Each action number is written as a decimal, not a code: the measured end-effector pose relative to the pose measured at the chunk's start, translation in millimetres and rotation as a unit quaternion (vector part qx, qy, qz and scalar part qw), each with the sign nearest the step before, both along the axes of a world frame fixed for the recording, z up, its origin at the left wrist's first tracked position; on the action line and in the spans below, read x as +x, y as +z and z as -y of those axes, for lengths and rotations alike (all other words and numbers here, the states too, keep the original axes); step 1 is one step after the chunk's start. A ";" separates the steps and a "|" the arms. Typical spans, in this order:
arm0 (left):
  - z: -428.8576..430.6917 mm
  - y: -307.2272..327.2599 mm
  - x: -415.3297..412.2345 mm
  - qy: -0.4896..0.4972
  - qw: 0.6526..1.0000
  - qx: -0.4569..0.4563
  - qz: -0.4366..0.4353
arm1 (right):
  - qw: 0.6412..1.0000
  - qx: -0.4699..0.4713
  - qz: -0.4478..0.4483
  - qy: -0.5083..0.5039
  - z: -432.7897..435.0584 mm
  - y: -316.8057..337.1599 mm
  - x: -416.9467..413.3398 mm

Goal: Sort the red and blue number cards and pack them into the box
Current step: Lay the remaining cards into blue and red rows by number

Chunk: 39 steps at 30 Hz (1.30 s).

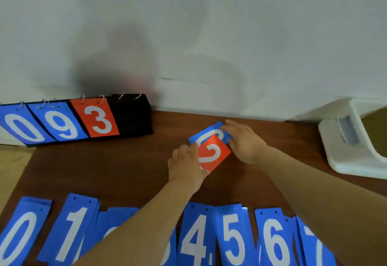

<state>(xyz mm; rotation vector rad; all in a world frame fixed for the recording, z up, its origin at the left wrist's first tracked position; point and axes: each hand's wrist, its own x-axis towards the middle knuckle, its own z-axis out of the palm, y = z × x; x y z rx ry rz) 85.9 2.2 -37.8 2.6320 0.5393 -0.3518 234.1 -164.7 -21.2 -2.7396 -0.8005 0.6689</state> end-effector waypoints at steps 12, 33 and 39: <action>-30.1 -8.8 -15.0 0.092 0.988 -0.124 0.030 | 0.999 -0.028 0.008 -0.019 4.2 -19.5 3.0; -52.0 7.8 -36.9 0.201 0.954 -0.221 0.037 | 0.938 0.161 -0.030 -0.306 35.5 4.9 -29.5; -27.9 39.7 -48.6 0.192 0.953 -0.224 0.070 | 0.927 0.201 -0.062 -0.311 79.9 45.9 -61.0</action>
